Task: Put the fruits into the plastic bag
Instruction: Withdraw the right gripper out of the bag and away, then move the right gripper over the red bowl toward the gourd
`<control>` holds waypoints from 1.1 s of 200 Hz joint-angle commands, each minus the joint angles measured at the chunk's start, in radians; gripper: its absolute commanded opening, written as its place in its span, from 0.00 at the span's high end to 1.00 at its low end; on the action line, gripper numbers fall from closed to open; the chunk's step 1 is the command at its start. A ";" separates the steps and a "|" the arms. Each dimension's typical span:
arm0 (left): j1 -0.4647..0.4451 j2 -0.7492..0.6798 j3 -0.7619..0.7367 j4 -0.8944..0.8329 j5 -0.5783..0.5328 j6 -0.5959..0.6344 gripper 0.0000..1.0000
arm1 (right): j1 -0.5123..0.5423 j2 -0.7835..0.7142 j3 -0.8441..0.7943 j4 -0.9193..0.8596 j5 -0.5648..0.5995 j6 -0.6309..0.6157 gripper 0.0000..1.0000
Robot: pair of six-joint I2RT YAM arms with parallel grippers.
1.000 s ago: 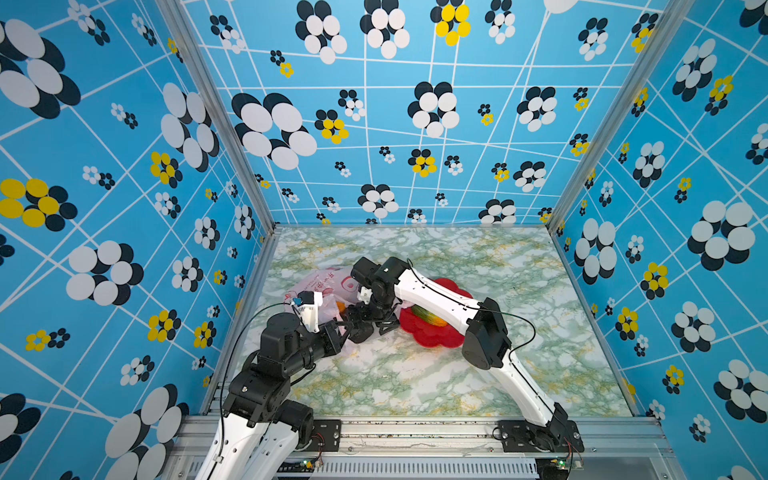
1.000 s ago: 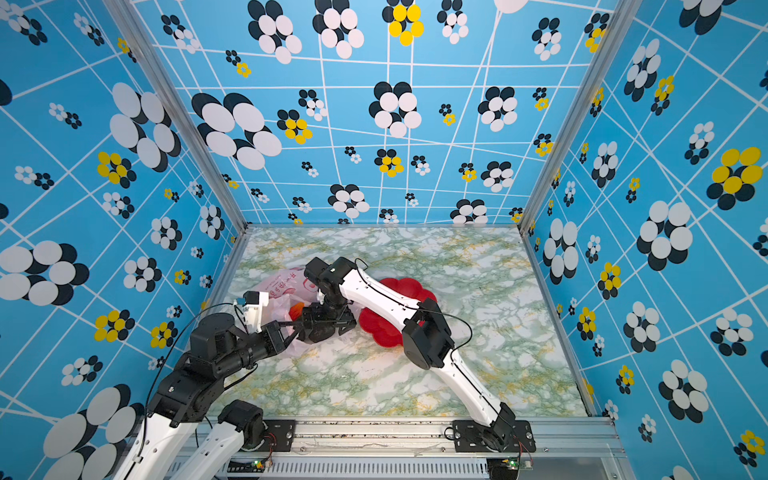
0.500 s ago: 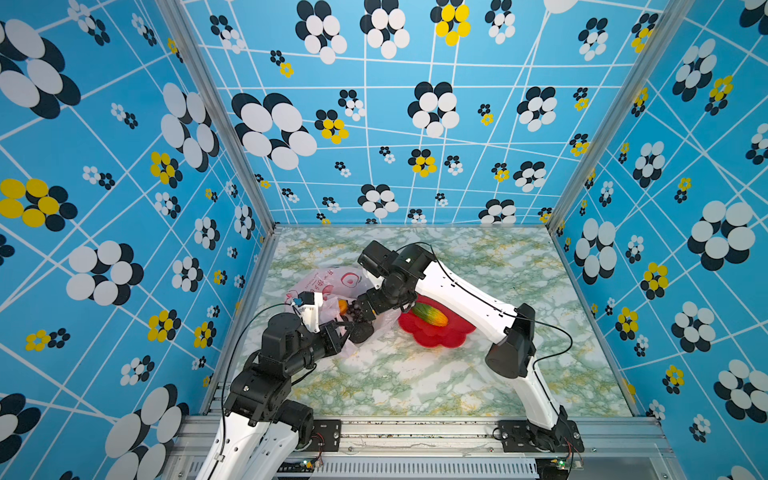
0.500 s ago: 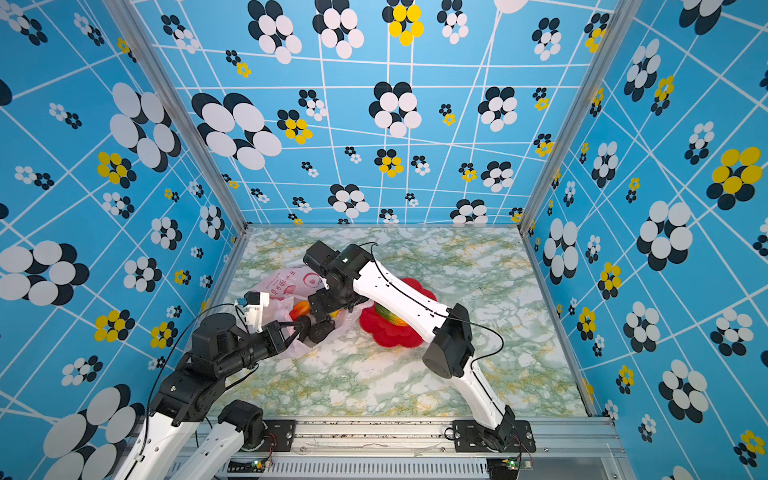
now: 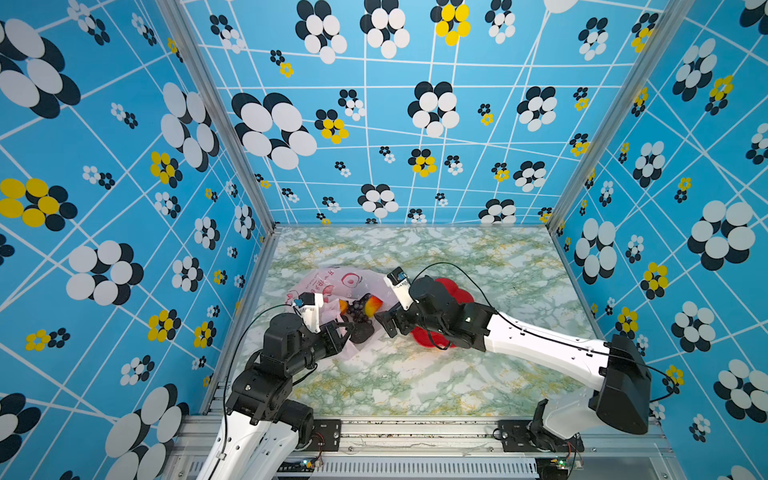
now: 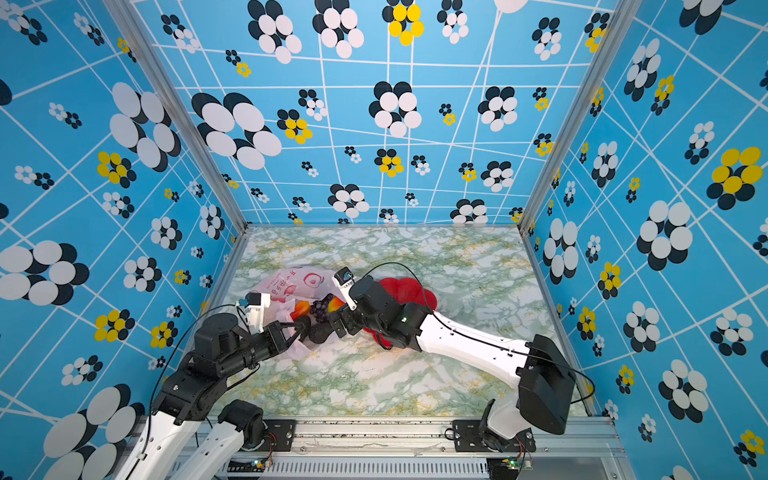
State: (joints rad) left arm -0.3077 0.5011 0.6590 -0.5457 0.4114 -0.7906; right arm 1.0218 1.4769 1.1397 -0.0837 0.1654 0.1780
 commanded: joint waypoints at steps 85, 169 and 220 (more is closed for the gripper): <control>0.003 0.002 -0.040 0.079 0.013 -0.059 1.00 | -0.135 -0.511 -0.352 0.040 0.648 0.522 0.01; -0.002 0.032 -0.054 0.119 0.023 -0.078 1.00 | -0.525 -0.517 -0.269 -0.582 0.029 0.975 0.01; -0.003 0.033 -0.039 0.098 0.018 -0.055 1.00 | -0.584 -0.280 -0.146 -0.604 -0.247 0.967 0.01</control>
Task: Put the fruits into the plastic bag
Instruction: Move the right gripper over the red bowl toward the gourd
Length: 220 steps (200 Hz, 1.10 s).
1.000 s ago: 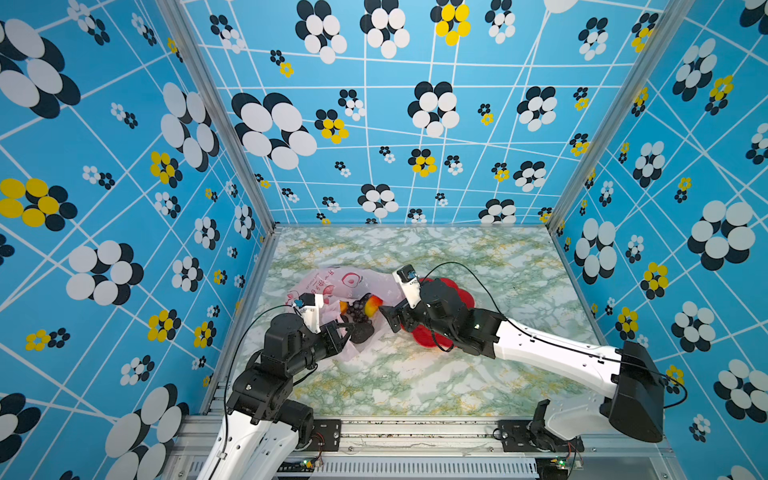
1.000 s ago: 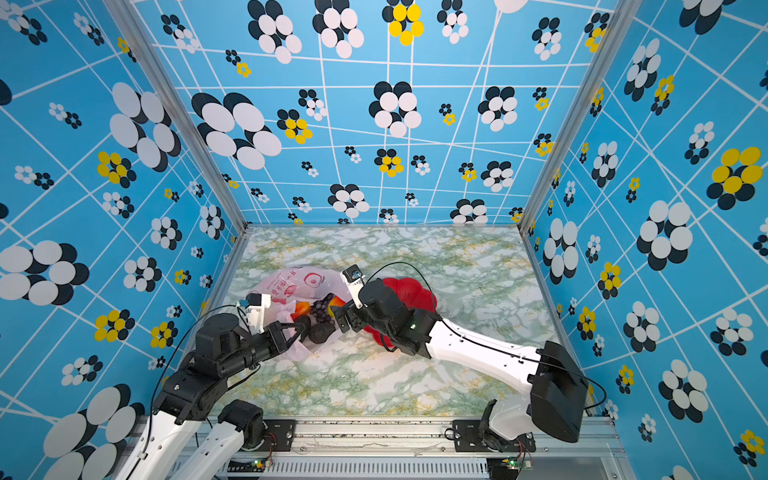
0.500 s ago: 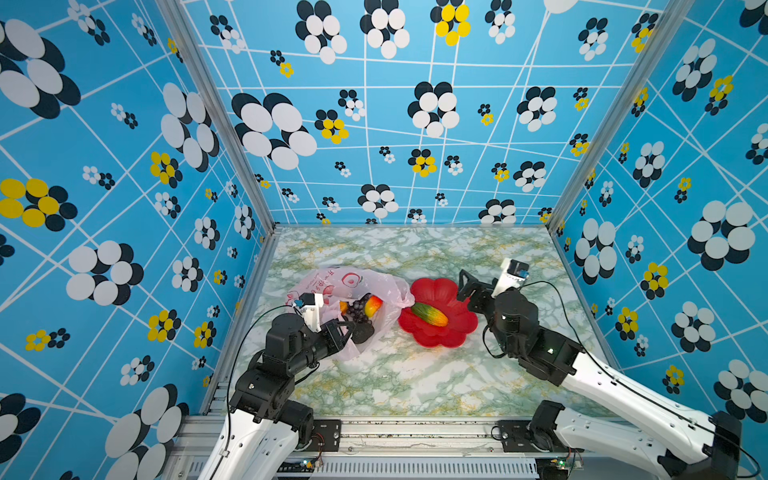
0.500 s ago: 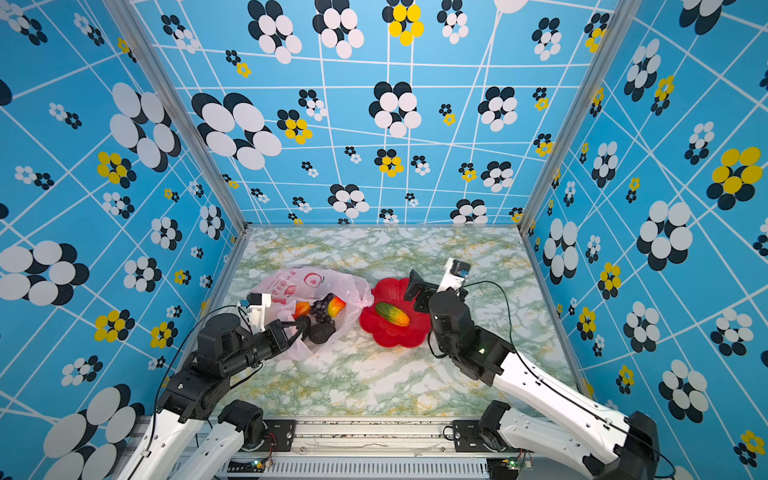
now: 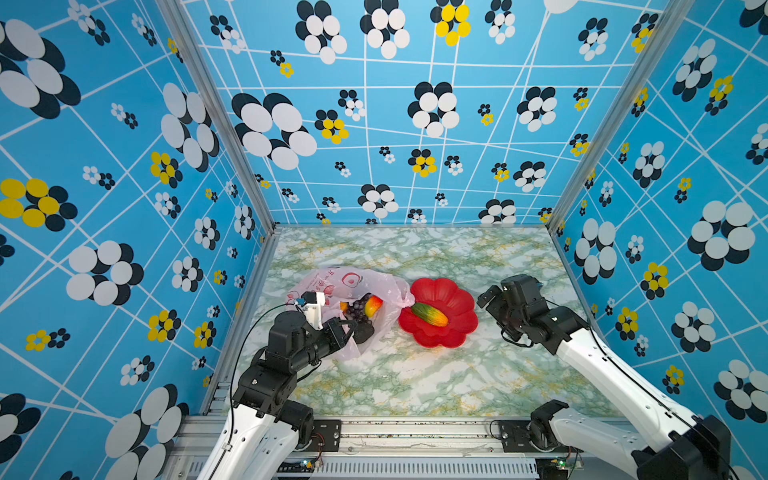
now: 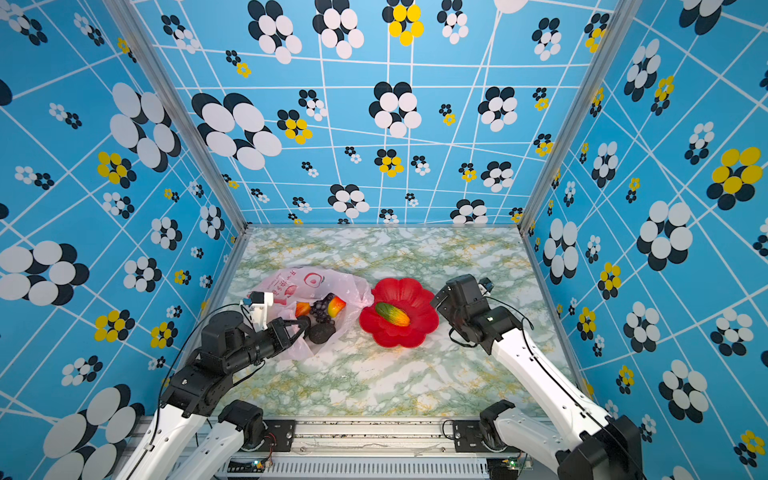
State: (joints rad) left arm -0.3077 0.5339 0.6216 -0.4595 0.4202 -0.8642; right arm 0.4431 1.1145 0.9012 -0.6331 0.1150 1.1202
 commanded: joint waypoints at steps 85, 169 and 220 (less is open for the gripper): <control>0.001 -0.006 0.009 -0.025 -0.009 0.057 1.00 | 0.030 0.503 0.449 -0.256 -0.391 -0.161 0.01; 0.002 -0.005 0.030 -0.066 -0.022 0.111 1.00 | 0.132 0.933 0.949 -0.592 -0.274 -0.748 0.01; 0.004 -0.002 0.037 -0.088 -0.032 0.132 1.00 | 0.195 1.055 1.145 -0.725 -0.127 -1.025 0.01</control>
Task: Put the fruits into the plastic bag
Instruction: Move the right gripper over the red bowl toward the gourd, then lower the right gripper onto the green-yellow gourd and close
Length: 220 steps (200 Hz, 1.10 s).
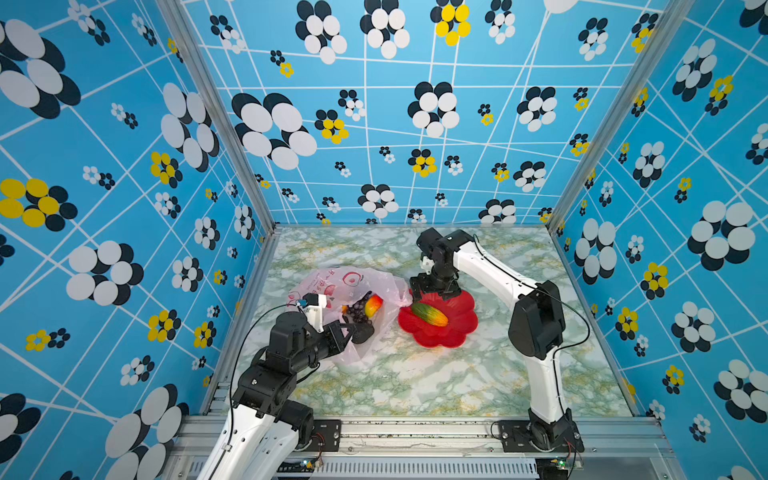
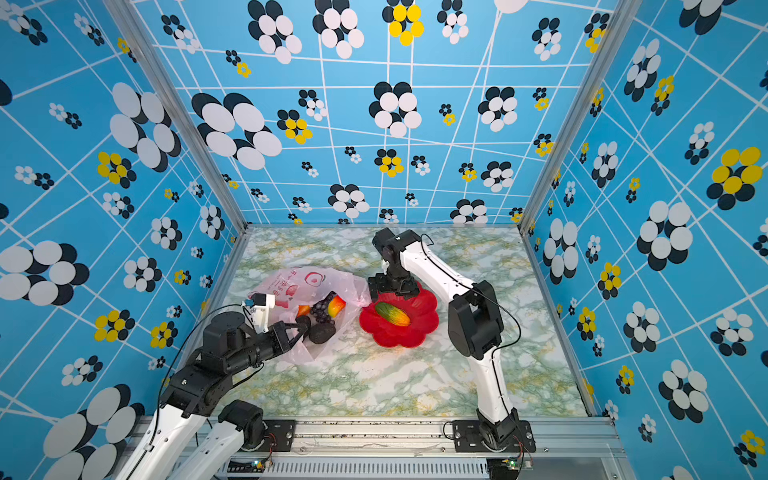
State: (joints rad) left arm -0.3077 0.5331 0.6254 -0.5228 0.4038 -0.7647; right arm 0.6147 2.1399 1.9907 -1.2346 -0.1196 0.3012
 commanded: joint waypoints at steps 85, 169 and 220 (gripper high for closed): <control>0.006 0.013 0.031 -0.026 -0.017 0.036 1.00 | 0.084 0.046 -0.053 -0.063 0.163 -0.706 0.02; 0.015 0.001 0.035 -0.071 -0.026 0.028 1.00 | 0.085 0.103 -0.170 0.070 0.219 -0.716 0.14; 0.017 0.019 0.034 -0.069 -0.025 0.018 1.00 | 0.083 0.112 -0.210 0.142 0.218 -0.672 0.24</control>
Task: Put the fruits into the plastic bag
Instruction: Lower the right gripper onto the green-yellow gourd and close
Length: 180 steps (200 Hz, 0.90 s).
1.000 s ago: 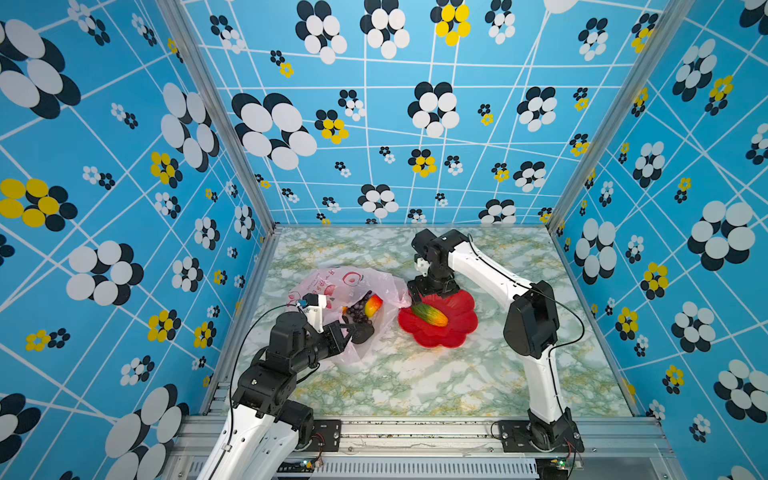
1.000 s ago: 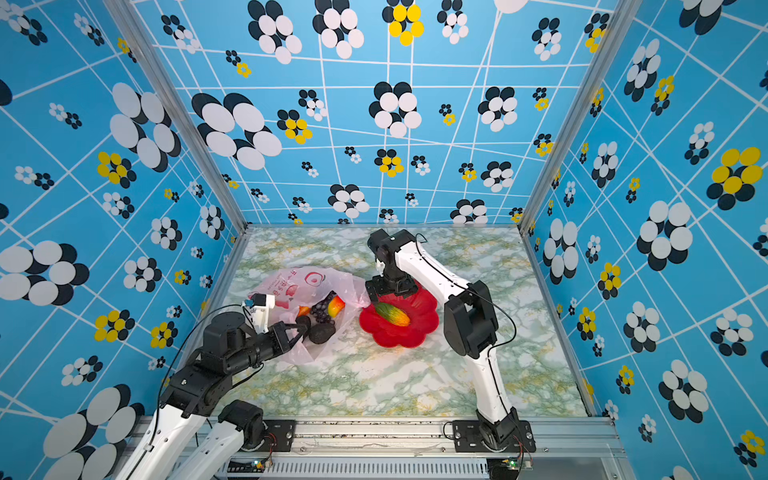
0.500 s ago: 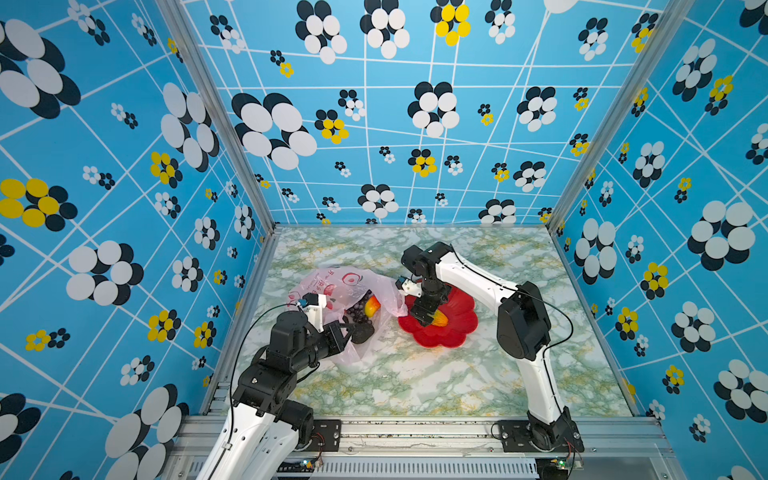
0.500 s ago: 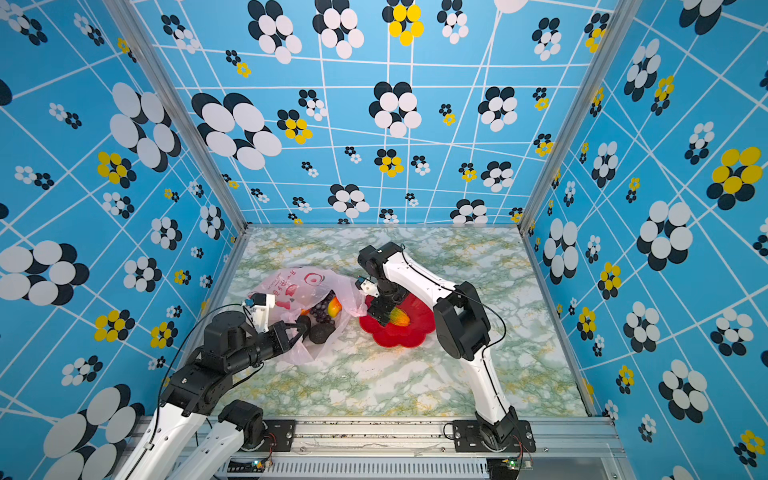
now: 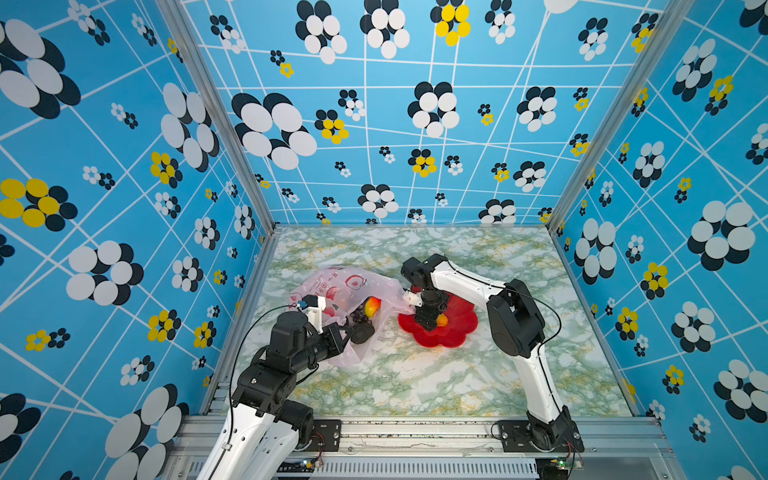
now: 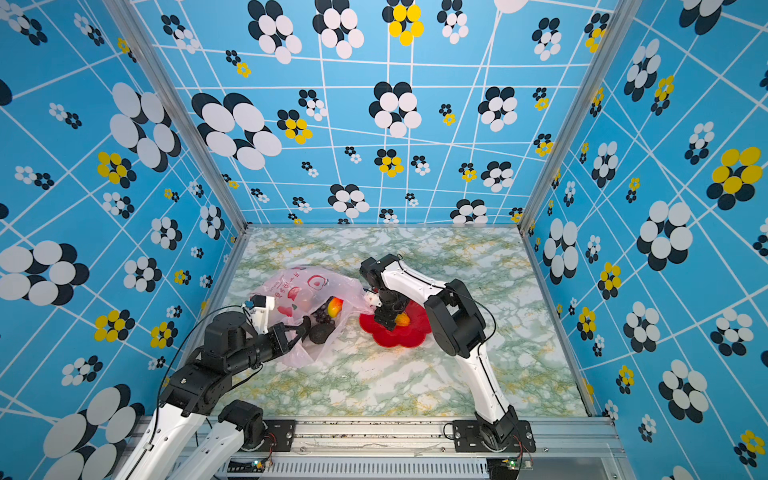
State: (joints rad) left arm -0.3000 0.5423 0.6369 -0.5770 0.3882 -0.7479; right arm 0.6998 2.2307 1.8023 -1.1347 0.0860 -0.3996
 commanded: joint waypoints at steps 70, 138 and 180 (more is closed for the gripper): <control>0.010 0.003 0.016 -0.007 -0.011 -0.023 1.00 | -0.008 0.019 -0.035 0.047 0.013 0.042 0.49; 0.009 -0.001 -0.001 0.016 -0.003 -0.048 1.00 | -0.011 -0.010 -0.049 0.036 0.013 0.057 0.74; 0.010 -0.013 -0.007 0.021 -0.009 -0.055 1.00 | -0.020 -0.042 -0.056 0.041 0.013 0.074 0.77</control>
State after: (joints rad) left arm -0.3000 0.5442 0.6369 -0.5755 0.3878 -0.7940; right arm 0.6918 2.2234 1.7687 -1.0832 0.0959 -0.3473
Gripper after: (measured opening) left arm 0.045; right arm 0.381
